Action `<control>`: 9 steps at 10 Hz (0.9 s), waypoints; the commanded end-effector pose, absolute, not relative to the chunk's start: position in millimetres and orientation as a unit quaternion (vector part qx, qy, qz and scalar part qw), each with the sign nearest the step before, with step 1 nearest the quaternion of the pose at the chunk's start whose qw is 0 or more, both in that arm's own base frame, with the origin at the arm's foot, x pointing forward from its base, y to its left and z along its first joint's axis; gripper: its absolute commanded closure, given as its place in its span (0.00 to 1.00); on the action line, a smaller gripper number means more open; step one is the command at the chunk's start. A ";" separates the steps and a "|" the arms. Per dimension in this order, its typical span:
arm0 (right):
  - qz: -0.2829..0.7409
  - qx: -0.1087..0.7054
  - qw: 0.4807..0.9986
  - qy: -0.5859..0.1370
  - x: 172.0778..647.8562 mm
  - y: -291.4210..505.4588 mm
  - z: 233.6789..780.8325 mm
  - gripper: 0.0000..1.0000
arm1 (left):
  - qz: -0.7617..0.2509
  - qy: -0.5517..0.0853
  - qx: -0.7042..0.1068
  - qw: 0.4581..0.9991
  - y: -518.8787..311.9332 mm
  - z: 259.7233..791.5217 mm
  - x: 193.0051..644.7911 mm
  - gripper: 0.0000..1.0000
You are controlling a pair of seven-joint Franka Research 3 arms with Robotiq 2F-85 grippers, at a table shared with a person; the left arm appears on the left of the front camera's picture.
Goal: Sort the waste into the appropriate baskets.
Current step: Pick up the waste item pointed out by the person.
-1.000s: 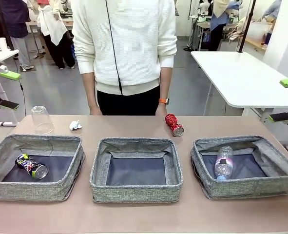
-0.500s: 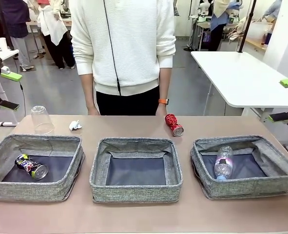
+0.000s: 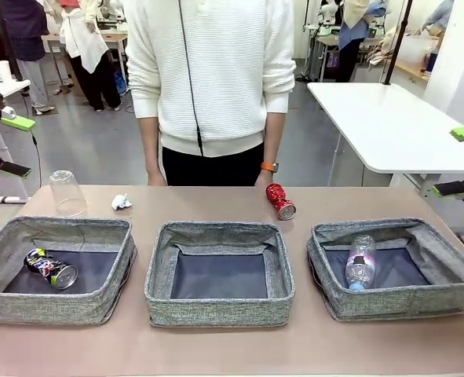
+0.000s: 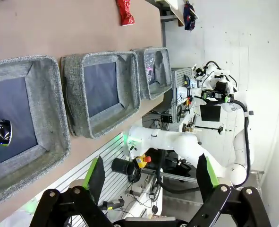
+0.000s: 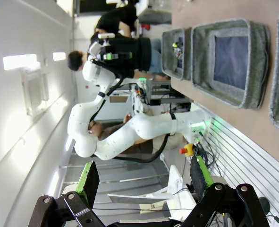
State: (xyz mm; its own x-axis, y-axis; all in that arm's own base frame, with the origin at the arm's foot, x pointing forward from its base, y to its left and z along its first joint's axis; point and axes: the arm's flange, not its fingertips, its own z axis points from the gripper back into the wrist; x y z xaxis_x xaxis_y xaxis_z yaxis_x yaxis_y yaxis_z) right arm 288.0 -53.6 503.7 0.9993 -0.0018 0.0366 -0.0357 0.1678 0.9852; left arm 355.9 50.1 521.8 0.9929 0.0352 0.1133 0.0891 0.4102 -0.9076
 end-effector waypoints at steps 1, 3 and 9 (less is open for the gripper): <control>0.019 0.651 0.759 -0.020 289.1 -54.4 507.4 0.00 | -0.012 -0.053 -0.539 0.840 51.3 525.8 353.2 0.00; 0.019 0.651 0.759 -0.020 289.1 -54.4 507.4 0.00 | -0.012 -0.053 -0.539 0.840 51.3 525.8 353.2 0.00; 0.019 0.651 0.759 -0.020 289.1 -54.4 507.4 0.00 | -0.012 -0.053 -0.539 0.840 51.3 525.8 353.2 0.00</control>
